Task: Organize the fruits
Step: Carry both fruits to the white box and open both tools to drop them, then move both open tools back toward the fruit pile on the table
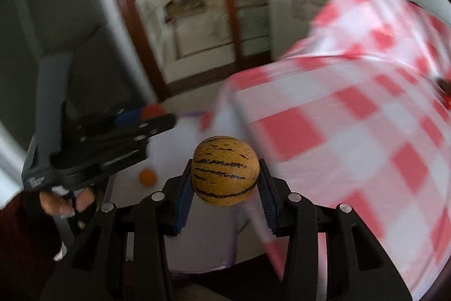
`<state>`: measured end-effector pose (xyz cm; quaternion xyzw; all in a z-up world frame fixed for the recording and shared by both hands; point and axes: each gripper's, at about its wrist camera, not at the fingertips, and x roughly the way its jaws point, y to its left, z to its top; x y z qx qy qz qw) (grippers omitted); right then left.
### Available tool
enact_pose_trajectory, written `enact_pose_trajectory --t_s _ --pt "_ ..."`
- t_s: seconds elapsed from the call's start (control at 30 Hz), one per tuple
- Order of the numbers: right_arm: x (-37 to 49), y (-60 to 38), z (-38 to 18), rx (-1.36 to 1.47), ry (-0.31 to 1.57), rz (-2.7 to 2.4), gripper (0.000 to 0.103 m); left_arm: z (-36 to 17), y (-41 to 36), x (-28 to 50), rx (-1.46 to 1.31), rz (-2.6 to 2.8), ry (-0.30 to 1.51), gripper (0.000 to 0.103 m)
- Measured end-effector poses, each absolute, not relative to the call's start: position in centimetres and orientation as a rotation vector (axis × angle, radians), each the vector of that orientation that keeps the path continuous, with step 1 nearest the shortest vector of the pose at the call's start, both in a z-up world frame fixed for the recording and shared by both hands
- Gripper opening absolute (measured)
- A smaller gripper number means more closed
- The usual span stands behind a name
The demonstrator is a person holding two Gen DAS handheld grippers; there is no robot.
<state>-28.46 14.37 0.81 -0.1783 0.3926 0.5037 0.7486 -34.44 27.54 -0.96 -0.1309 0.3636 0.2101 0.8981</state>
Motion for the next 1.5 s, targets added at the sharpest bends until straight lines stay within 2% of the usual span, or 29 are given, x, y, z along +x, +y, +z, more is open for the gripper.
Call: enact_pose_trajectory --t_s 0.33,0.53,0.57,0.6,0.63,0.7,0.77,0.83,0.87,0.9,1.17,1.33,1.4,1.47,1.5 --pt "-33.5 20.8 -11.5 -0.794 1.109 1.140 0.042 -9.8 30.4 -35.7 -0.391 0.492 0.997 0.043" --pt "-34.2 21.4 -13.7 -0.897 1.112 1.114 0.043 -11.9 31.6 -36.7 -0.422 0.535 1.042 0.044" --pt "-34.2 21.5 -14.0 -0.910 1.112 1.104 0.043 -12.2 31.7 -36.7 -0.430 0.542 1.046 0.046" --pt "-34.2 21.5 -14.3 -0.925 1.111 1.093 0.043 -12.4 31.9 -37.0 -0.438 0.550 1.044 0.057" --pt "-34.5 21.7 -14.6 -0.939 1.108 1.098 0.044 -12.4 32.0 -37.2 -0.441 0.557 1.039 0.077" --pt "-35.1 21.7 -14.8 -0.965 1.110 1.116 0.052 -12.2 32.2 -38.0 -0.439 0.582 1.007 0.088" --pt "-35.7 21.7 -15.1 -1.030 1.088 1.113 0.054 -12.3 32.3 -38.1 -0.432 0.594 0.996 0.091" --pt "-36.4 21.7 -15.6 -1.144 1.031 1.076 0.053 -12.8 32.4 -38.5 -0.451 0.612 0.990 0.093" --pt "-36.5 21.6 -15.5 -1.177 0.993 1.052 0.057 -12.9 32.4 -38.5 -0.449 0.628 0.995 0.093" --pt "-36.1 21.6 -15.6 -1.249 0.923 0.963 0.068 -12.8 32.3 -38.6 -0.453 0.637 0.994 0.093" --pt "-34.4 20.6 -15.8 -1.381 0.815 0.933 0.066 -12.7 32.0 -38.2 -0.629 0.647 0.981 0.093" --pt "-34.8 20.1 -15.6 -1.361 0.785 0.955 0.064 -12.7 31.7 -38.5 -0.684 0.658 0.961 0.093" --pt "-35.0 18.5 -14.8 -1.297 0.795 1.011 0.077 -12.1 31.8 -39.3 -0.695 0.660 0.920 0.093" --pt "-35.2 17.9 -12.9 -1.177 0.845 1.109 0.077 -10.8 32.0 -39.9 -0.670 0.682 0.850 0.095" --pt "-35.1 17.6 -11.6 -1.098 0.862 1.159 0.080 -9.4 32.0 -40.5 -0.635 0.708 0.788 0.102"
